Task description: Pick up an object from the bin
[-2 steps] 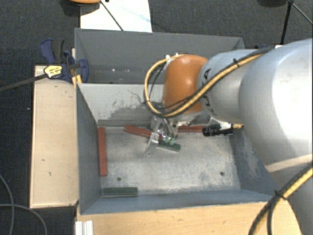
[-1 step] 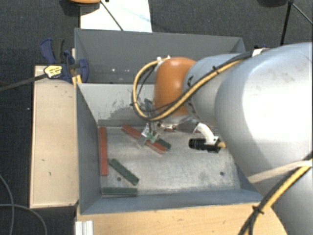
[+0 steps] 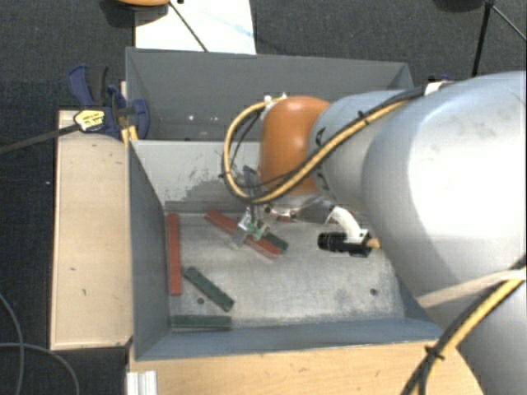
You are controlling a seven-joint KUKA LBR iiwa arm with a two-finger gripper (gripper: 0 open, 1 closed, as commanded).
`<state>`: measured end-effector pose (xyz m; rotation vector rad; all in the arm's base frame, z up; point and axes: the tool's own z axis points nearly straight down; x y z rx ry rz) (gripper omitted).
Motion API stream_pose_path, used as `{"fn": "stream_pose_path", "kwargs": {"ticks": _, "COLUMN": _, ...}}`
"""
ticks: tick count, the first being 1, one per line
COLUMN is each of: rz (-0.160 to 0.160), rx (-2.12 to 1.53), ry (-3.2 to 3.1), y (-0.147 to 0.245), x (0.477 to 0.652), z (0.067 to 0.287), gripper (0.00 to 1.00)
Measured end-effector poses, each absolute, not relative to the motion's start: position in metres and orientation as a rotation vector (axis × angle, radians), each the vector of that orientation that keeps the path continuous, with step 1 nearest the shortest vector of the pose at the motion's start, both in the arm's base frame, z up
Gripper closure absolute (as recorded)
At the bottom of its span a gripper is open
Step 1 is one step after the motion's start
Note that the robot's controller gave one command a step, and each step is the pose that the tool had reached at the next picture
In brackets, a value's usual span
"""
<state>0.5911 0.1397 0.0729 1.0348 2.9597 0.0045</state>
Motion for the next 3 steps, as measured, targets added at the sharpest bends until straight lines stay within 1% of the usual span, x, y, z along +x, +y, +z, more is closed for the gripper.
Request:
{"fn": "stream_pose_path", "kwargs": {"ticks": 1, "rz": 0.000, "rx": 1.038, "ry": 2.965, "y": 0.139, "x": 0.589, "z": 0.077, "gripper": 1.00}}
{"fn": "stream_pose_path", "kwargs": {"ticks": 2, "rz": -0.007, "rx": 1.039, "ry": 2.973, "y": 0.139, "x": 0.587, "z": 0.098, "gripper": 1.00}}
{"fn": "stream_pose_path", "kwargs": {"ticks": 3, "rz": -0.004, "rx": 1.035, "ry": 2.971, "y": 0.139, "x": 0.588, "z": 0.120, "gripper": 1.00}}
